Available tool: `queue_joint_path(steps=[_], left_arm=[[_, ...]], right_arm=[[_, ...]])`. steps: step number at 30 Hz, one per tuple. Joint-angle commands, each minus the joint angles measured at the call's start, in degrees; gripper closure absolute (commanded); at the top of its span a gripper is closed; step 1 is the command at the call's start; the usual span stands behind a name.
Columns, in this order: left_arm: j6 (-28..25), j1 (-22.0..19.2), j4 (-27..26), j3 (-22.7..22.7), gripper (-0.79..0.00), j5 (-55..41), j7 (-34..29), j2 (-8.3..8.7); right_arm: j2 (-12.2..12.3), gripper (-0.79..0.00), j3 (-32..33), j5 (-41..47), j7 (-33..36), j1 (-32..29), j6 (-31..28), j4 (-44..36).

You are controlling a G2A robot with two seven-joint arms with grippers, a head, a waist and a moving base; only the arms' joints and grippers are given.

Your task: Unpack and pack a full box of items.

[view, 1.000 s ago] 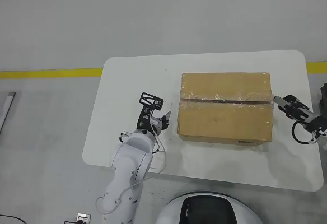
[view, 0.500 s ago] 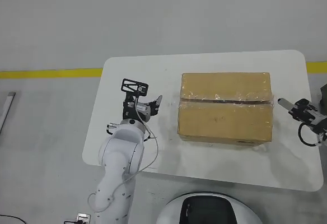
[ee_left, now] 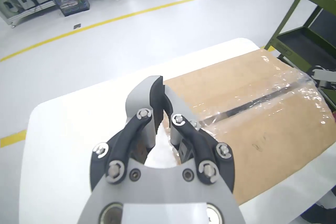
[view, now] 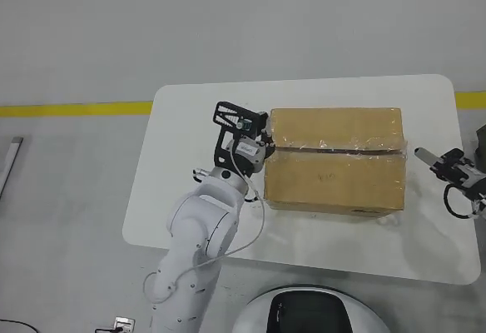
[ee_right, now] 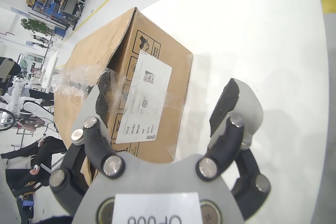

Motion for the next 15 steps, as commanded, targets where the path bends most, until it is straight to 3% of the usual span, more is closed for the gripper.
queue_joint_path(steps=[1,9,10,11,12,13,15], left_arm=[[-0.2,-0.2,0.8,1.1,0.0,-0.6,0.3,-0.11],[0.6,-0.3,6.1,4.5,0.0,0.6,1.5,-0.44],[0.9,-0.3,6.8,5.0,0.0,0.8,1.8,-0.52],[1.2,-0.4,7.4,5.4,0.0,1.2,2.0,-0.58],[1.5,-0.6,8.1,5.8,0.0,2.1,2.1,-0.62],[1.3,-1.0,9.1,6.4,0.0,3.8,1.8,-0.62],[1.6,-1.7,10.2,7.1,0.0,6.0,1.7,-0.68]], right_arm=[[-0.1,-0.785,0.3,-0.1,-0.5,-0.1,0.2,-0.3],[-0.4,-0.785,2.7,-4.1,-5.7,-1.5,0.9,-2.7],[-0.5,-0.733,3.0,-5.1,-6.4,-1.8,0.8,-3.1],[-0.5,-0.6,3.3,-6.1,-6.9,-2.1,0.6,-3.5],[-0.6,-0.529,3.5,-6.6,-7.4,-2.5,0.6,-3.8],[-0.6,-0.385,3.7,-7.2,-7.8,-2.7,0.6,-4.1],[-0.8,-0.252,4.0,-7.9,-8.8,-3.2,0.2,-4.8]])
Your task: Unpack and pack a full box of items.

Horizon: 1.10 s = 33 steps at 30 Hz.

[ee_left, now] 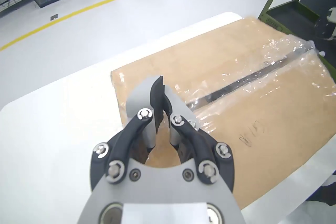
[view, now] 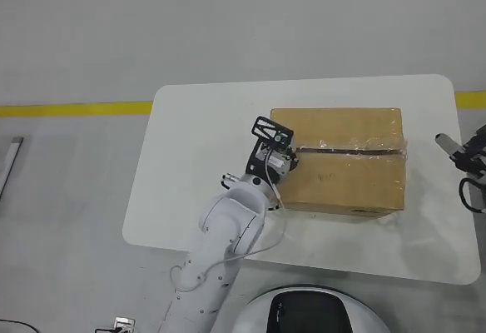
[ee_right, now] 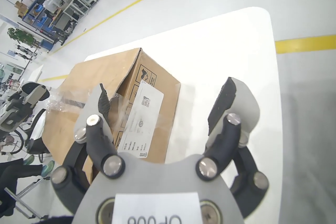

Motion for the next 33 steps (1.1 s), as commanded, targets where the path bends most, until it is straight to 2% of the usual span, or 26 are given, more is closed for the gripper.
queue_joint_path(steps=[1,2,4,10,17,25,28,33], left_arm=[[0.7,-0.5,1.1,0.4,0.0,0.9,-0.3,-0.12],[1.0,-0.8,1.7,0.4,0.0,1.1,-0.7,-0.18],[1.6,-1.3,2.3,0.4,0.0,1.1,-1.5,-0.3],[2.6,-1.8,4.5,0.3,0.0,1.9,-2.5,-0.47],[3.4,-2.5,5.1,0.4,0.0,1.8,-2.2,-0.77],[3.1,-2.4,5.6,-0.4,0.0,1.6,-2.3,-0.83],[2.9,-2.5,5.7,-0.9,0.0,1.8,-2.6,-0.8],[2.5,-2.6,5.9,-1.5,0.0,2.1,-2.7,-0.78]], right_arm=[[-0.1,-0.188,0.4,-1.0,-0.7,-0.5,-0.5,-0.6],[-0.1,-0.151,0.5,-1.5,-0.9,-0.7,-0.7,-0.9],[-0.2,0.0,0.8,-2.1,-1.4,-0.9,-1.2,-1.7],[-0.1,0.0,0.0,-6.9,0.4,0.1,-5.1,-5.0],[0.1,0.0,-7.9,-14.7,3.6,5.4,-10.6,-5.6],[-0.4,0.0,-17.1,-21.0,6.6,13.1,-8.8,1.1],[-0.5,0.0,-18.2,-22.0,9.2,14.5,-7.5,2.7],[-0.6,0.0,-18.3,-22.1,9.9,14.9,-7.1,2.6]])
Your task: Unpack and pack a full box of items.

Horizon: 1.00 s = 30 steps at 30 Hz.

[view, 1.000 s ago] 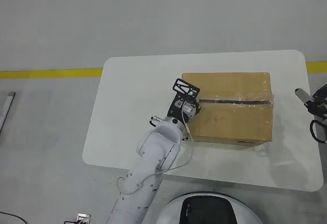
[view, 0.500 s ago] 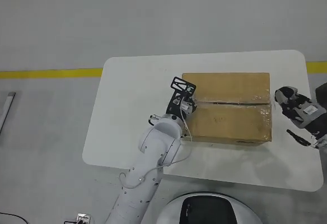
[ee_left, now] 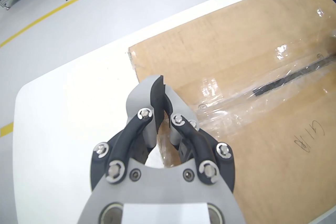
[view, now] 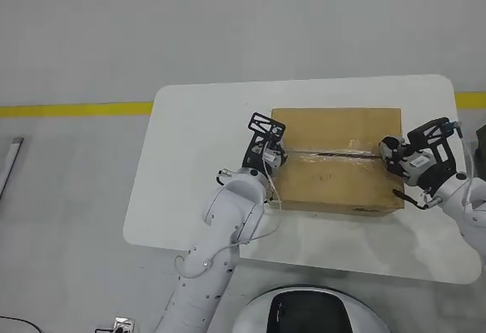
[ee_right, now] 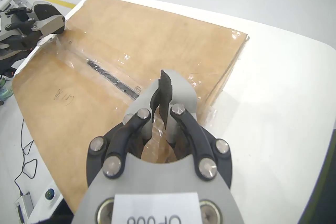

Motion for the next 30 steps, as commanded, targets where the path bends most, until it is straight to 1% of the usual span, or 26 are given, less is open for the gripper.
queue_joint_path(steps=[1,7,14,15,16,17,18,21,24,27,30], left_arm=[[-0.2,-0.1,0.1,-0.1,0.0,0.0,0.0,-0.02],[-0.3,-0.9,0.5,-0.2,0.0,0.1,0.6,-0.15],[-0.1,-1.4,0.0,-0.8,0.0,0.1,1.1,-0.24],[-0.1,-1.4,-0.2,-0.8,-0.018,0.1,1.0,-0.25],[0.0,-1.4,-0.4,-1.0,-0.166,0.1,1.0,-0.26],[0.0,-1.4,-0.6,-1.0,-0.339,0.1,1.0,-0.26],[0.1,-1.3,-0.9,-1.2,-0.785,0.0,0.9,-0.27],[0.4,-1.2,-2.0,-1.8,-0.785,-0.2,1.1,-0.26],[1.0,-0.8,-4.4,-2.9,-0.785,0.3,1.4,-0.13],[1.0,-0.6,-8.3,-4.3,-0.785,2.9,1.1,0.17],[1.0,0.9,-11.0,-5.9,-0.785,4.0,0.5,0.48]], right_arm=[[0.0,0.0,0.2,0.1,0.1,-0.1,0.0,-0.2],[-0.3,0.0,1.2,2.1,-1.2,-0.3,0.7,-2.0],[-0.4,0.0,5.5,5.8,-1.7,-1.7,1.9,-4.9],[-0.4,0.0,6.3,7.0,-1.9,-2.0,2.3,-5.1],[-0.5,0.0,7.1,7.7,-2.3,-2.3,2.6,-5.3],[-0.5,0.0,7.9,8.0,-2.5,-2.6,2.7,-5.4],[-0.5,0.0,8.7,8.2,-3.2,-2.8,2.8,-5.6],[-0.5,0.0,11.0,6.9,-5.4,-3.8,2.9,-5.8],[-0.5,0.0,13.4,3.4,-8.5,-5.6,2.2,-6.1],[-0.6,0.0,16.1,-0.4,-12.2,-8.8,0.9,-6.3],[-0.9,0.0,18.7,-1.7,-15.7,-12.8,0.2,-6.9]])
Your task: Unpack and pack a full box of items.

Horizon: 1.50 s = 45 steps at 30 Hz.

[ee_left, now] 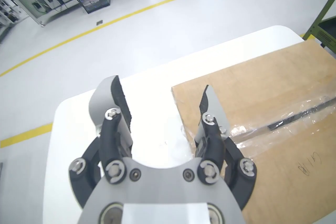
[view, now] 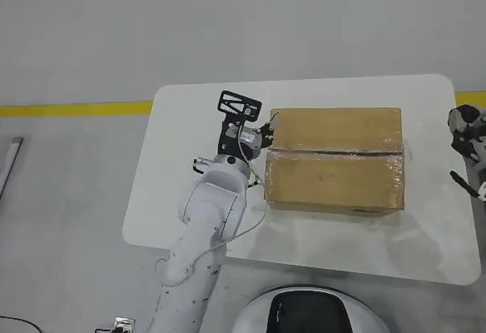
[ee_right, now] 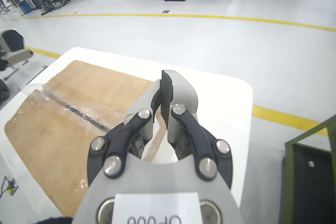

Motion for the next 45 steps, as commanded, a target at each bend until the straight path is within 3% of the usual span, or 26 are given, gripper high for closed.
queue_joint_path(steps=[1,9,12,13,14,15,20,28,45], left_arm=[[-0.3,1.4,-1.1,-0.8,-0.785,1.3,-0.4,0.25],[1.7,9.8,-6.7,-2.8,-0.785,4.1,-0.5,0.92],[2.5,11.1,-9.0,-1.8,-0.785,3.2,0.4,0.81],[3.1,11.1,-9.1,-1.3,-0.369,2.6,0.9,0.69],[3.6,10.9,-8.9,-0.6,-0.129,2.5,1.3,0.58],[4.2,10.7,-8.6,0.2,0.0,1.3,2.2,0.38],[8.1,8.0,-5.3,3.1,0.0,-2.8,5.7,-0.62],[14.7,6.1,0.0,4.3,0.0,-7.5,3.0,-1.81],[10.6,8.0,-0.2,3.4,0.0,-4.3,-3.4,-1.53]], right_arm=[[-0.2,0.0,1.8,-0.2,-2.0,-2.8,-0.3,-0.7],[-1.3,0.0,7.2,1.4,-7.8,-10.8,-1.6,-4.1],[-1.6,0.0,7.8,1.9,-8.0,-12.4,-2.4,-4.0],[-1.6,0.0,7.8,2.1,-8.0,-12.6,-2.8,-4.0],[-1.7,0.0,7.9,2.2,-8.0,-12.8,-3.1,-4.0],[-1.8,0.0,7.9,2.3,-8.0,-12.9,-3.5,-4.1],[-2.0,0.0,7.6,2.4,-7.9,-12.9,-5.0,-4.0],[-2.4,0.0,7.3,2.4,-7.5,-12.1,-5.3,-3.3],[-3.2,0.0,5.3,0.8,-5.8,-11.3,-4.4,-3.5]])
